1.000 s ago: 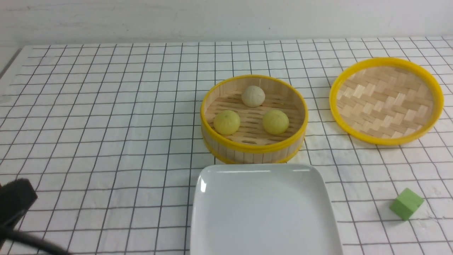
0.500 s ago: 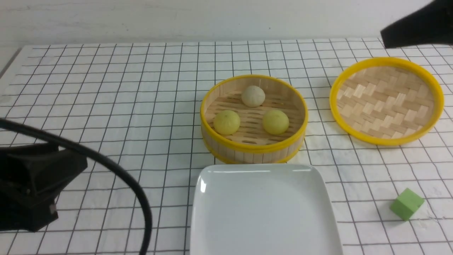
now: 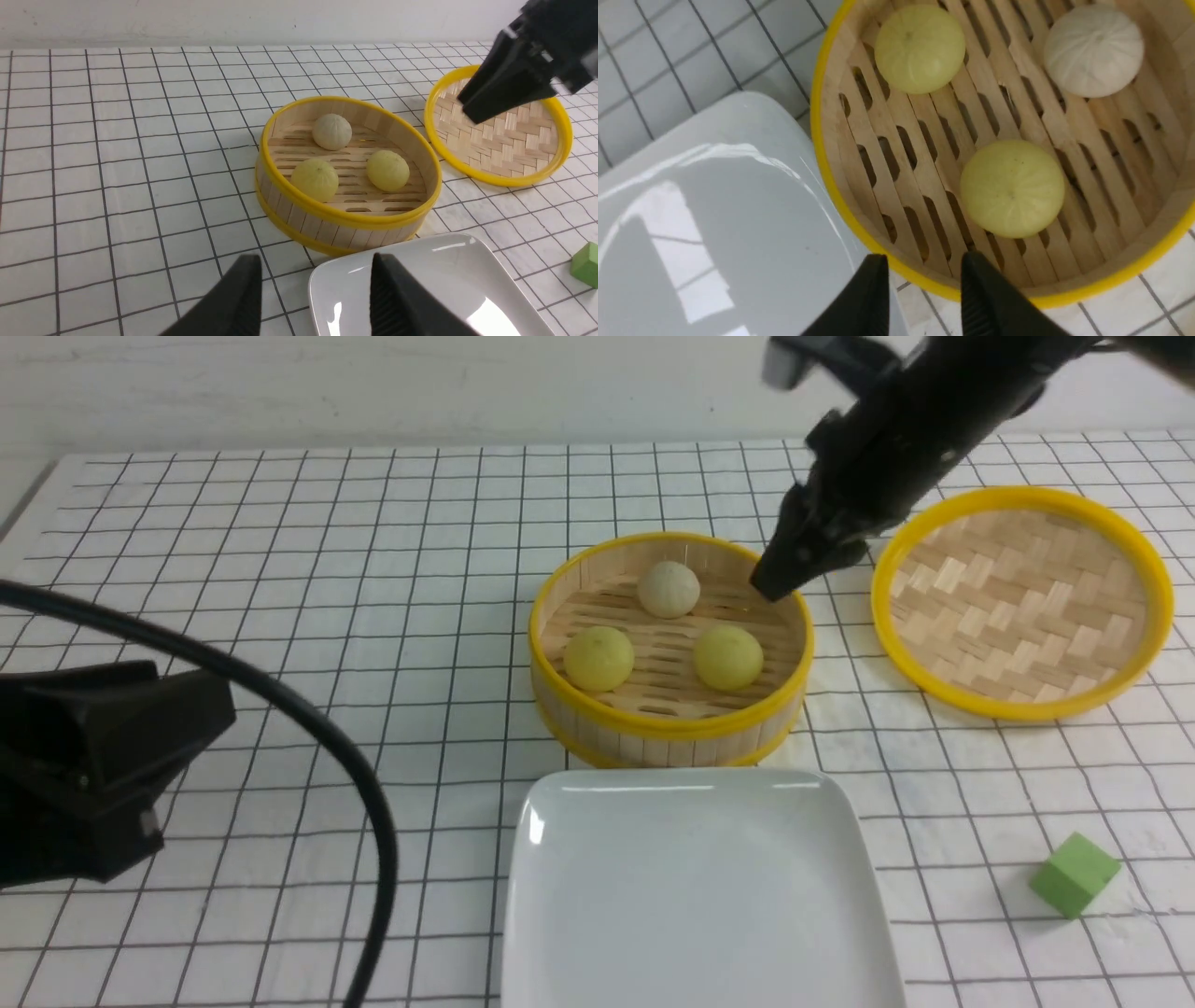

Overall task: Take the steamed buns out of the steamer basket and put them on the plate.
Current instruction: Use the right arm to grab the steamed stuffed bun that is closest to it

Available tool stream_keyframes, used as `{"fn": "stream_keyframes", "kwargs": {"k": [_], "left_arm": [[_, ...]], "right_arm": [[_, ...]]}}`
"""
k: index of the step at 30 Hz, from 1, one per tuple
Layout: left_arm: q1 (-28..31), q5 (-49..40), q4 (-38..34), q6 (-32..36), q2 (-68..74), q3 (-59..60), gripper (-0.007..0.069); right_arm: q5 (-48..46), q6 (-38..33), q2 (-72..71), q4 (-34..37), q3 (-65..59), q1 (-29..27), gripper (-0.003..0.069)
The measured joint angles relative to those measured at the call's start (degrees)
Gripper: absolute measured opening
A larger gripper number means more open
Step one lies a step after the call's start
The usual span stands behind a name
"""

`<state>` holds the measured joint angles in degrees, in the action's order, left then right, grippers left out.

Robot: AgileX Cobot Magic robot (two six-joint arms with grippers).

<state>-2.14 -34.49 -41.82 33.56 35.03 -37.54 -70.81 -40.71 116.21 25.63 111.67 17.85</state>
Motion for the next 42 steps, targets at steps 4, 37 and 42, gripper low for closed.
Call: {"fn": "stream_keyframes", "kwargs": {"k": [4,37,42], "left_arm": [[0.0,0.1,0.0,0.0,1.0,0.0,0.0346],[0.0,0.1,0.2,0.0,1.7,0.0,0.0344],[0.0,0.2,0.2,0.0,1.7,0.0,0.0344]], "right_arm": [[1.8,4.0,6.5,-7.4,3.4,3.5,0.024],[9.9,8.2,13.7,-13.5,4.7,4.4,0.04],[9.9,8.3,13.9,-13.3,4.7,4.4,0.0379]]}}
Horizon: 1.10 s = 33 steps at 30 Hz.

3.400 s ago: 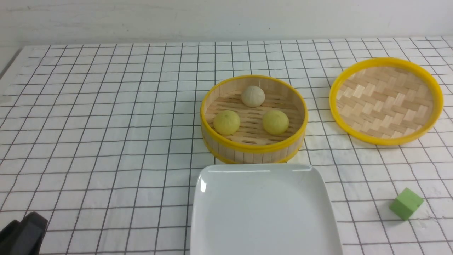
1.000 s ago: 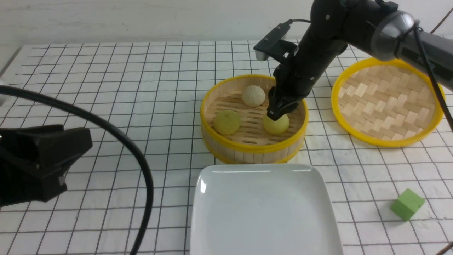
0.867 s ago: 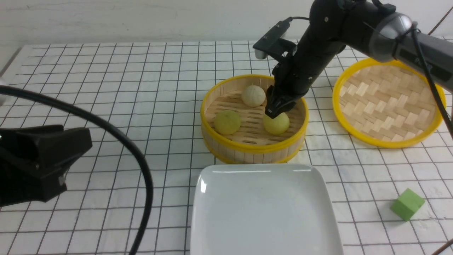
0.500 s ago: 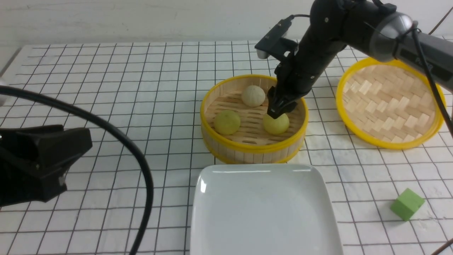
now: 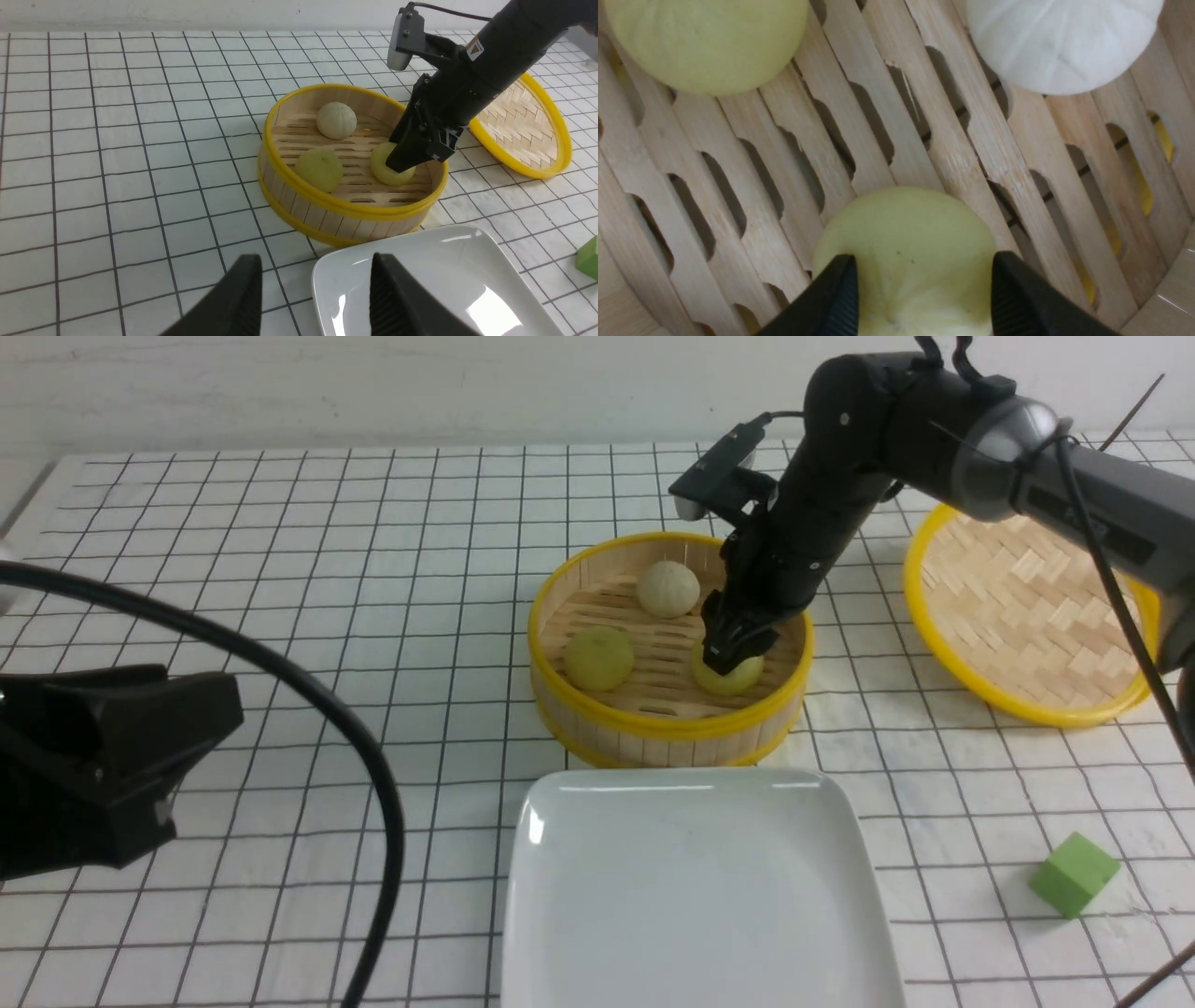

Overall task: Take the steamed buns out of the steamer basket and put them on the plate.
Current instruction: Use the right arm to grab the steamed stuffed bun that is closest to it, then use the right arm to put the steamed stuffed bun into the plate

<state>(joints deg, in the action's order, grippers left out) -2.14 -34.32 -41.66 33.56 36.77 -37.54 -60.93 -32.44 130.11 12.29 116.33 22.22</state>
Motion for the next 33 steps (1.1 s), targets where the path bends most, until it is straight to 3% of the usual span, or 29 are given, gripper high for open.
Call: {"fn": "stream_keyframes", "kwargs": {"k": [2,4,5,7,8,18,26,33], "left_arm": [[0.0,0.0,0.0,0.0,0.0,0.0,0.0344],[0.0,0.2,0.0,0.0,0.0,0.0,0.0344],[0.0,0.2,0.0,0.0,0.0,0.0,0.0344],[0.0,0.2,0.0,0.0,0.0,0.0,0.0344],[0.0,0.2,0.0,0.0,0.0,0.0,0.0344],[0.0,0.4,0.0,0.0,0.0,0.0,0.0344],[0.0,2.2,0.0,0.0,0.2,0.0,0.0344],[0.0,2.7,0.0,0.0,1.3,0.0,0.0344]], "right_arm": [[0.0,0.0,0.0,0.0,0.0,0.0,0.0358],[-0.2,0.0,0.0,0.0,0.0,0.0,0.023],[-0.2,0.0,0.0,0.0,0.0,0.0,0.0218],[-0.3,0.3,-0.3,-0.3,0.0,0.0,0.0042],[-0.5,0.7,-0.5,-0.4,0.1,0.0,0.0022],[-6.9,4.9,-12.1,-0.8,3.7,0.0,0.0015],[-11.0,14.4,-21.8,2.1,3.7,0.0,0.0015],[-10.9,18.0,-25.8,7.6,-8.0,0.5,0.0016]]}}
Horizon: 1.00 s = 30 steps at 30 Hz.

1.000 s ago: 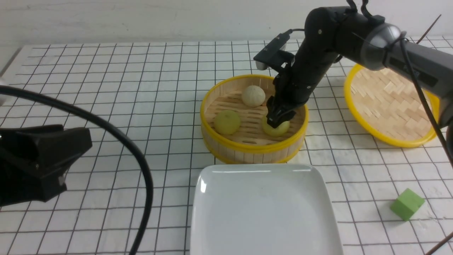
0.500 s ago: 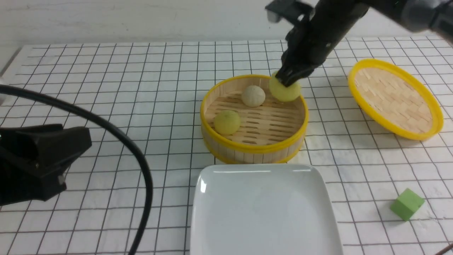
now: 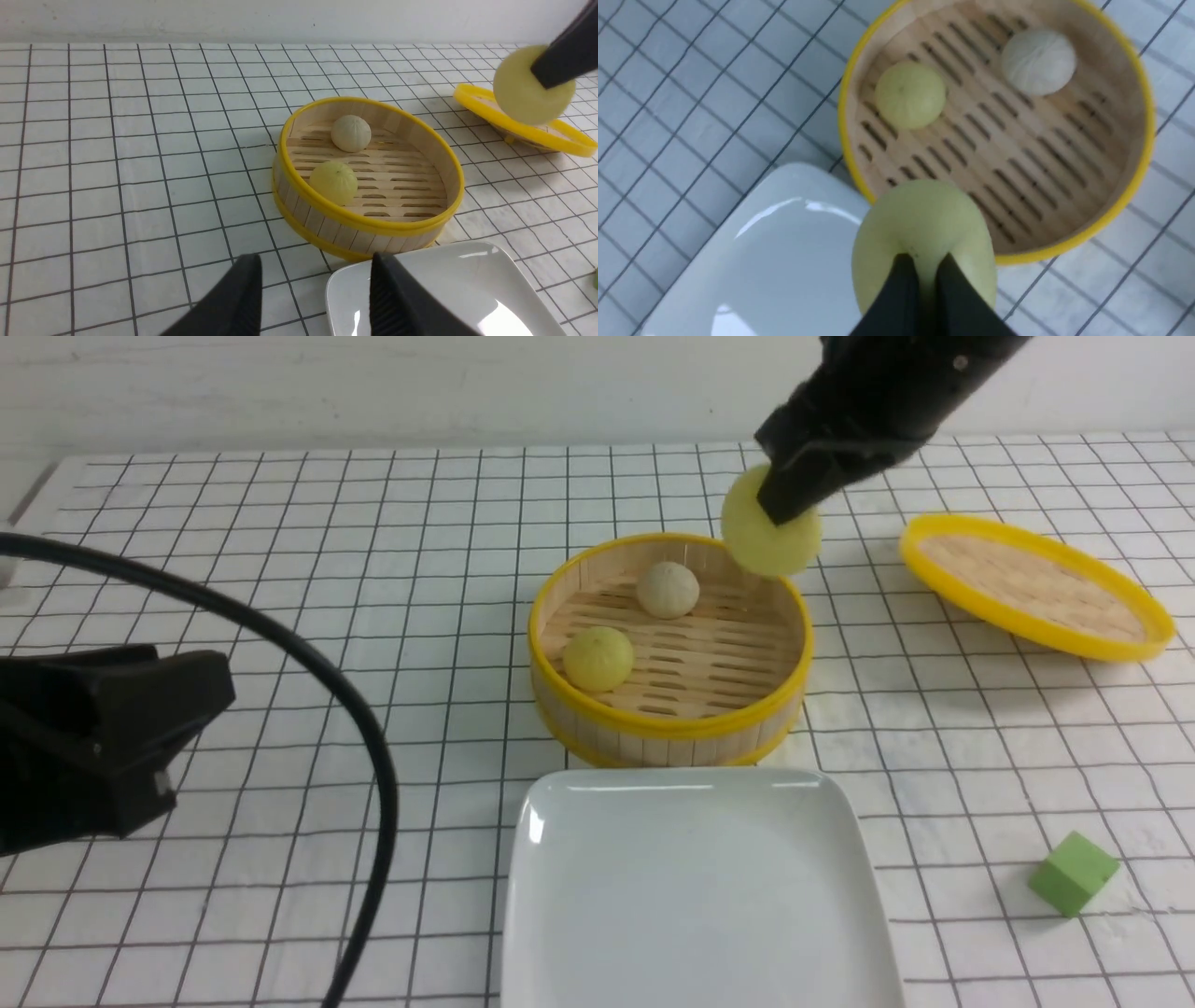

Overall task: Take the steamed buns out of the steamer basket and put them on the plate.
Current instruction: Use the right arm to put the steamed stuffed bun into the plate

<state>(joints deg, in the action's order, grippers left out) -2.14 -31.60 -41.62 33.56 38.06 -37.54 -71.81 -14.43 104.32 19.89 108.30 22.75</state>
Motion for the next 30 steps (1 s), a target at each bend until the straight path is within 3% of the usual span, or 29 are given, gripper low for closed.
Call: {"fn": "stream_keyframes", "kwargs": {"k": [11,18,24,30], "left_arm": [[0.0,0.1,0.0,0.0,0.3,0.0,0.0344],[0.0,0.1,0.0,0.0,0.3,0.0,0.0344],[0.0,0.1,0.0,0.0,0.3,0.0,0.0344],[0.0,0.1,0.0,0.0,0.3,0.0,0.0344]], "right_arm": [[0.9,-3.6,-12.8,0.1,-27.4,5.0,0.002],[22.9,-9.8,-11.6,0.2,-42.9,5.1,0.0022],[31.5,-13.7,-7.7,0.3,-45.2,5.1,0.0022],[33.5,-14.0,-5.2,0.4,-45.1,5.1,0.0024]]}}
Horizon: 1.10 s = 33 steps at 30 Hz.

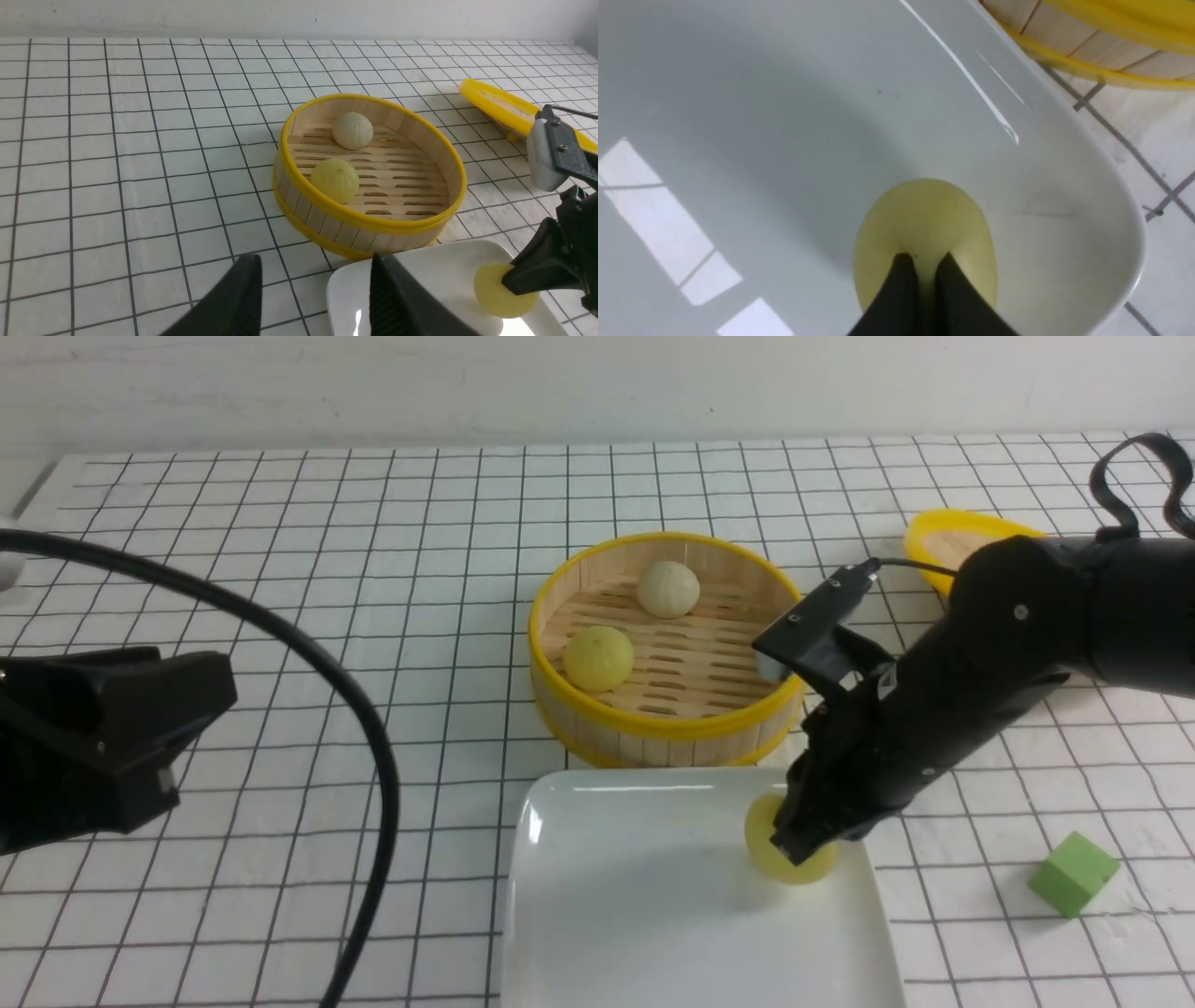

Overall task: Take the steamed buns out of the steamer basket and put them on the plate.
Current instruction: Use the right arm to put the steamed stuffed bun into the plate, then use the right arm to grab the steamed stuffed bun that is closest to it

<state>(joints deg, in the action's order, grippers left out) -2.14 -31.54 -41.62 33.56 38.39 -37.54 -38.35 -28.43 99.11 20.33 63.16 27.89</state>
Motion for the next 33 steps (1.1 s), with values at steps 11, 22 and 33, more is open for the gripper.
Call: {"fn": "stream_keyframes", "kwargs": {"k": [11,22,33], "left_arm": [[0.0,0.0,0.0,0.0,0.0,0.0,0.0344],[0.0,0.0,0.4,0.0,0.0,0.0,0.0344],[0.0,0.0,0.7,0.0,0.0,0.0,0.0344]], "right_arm": [[0.4,0.0,0.2,-0.1,0.0,0.0,0.0362],[6.8,0.0,-4.6,1.6,2.1,0.0,0.0556],[-3.2,5.7,-9.0,-2.1,19.4,0.0,0.0451]]}}
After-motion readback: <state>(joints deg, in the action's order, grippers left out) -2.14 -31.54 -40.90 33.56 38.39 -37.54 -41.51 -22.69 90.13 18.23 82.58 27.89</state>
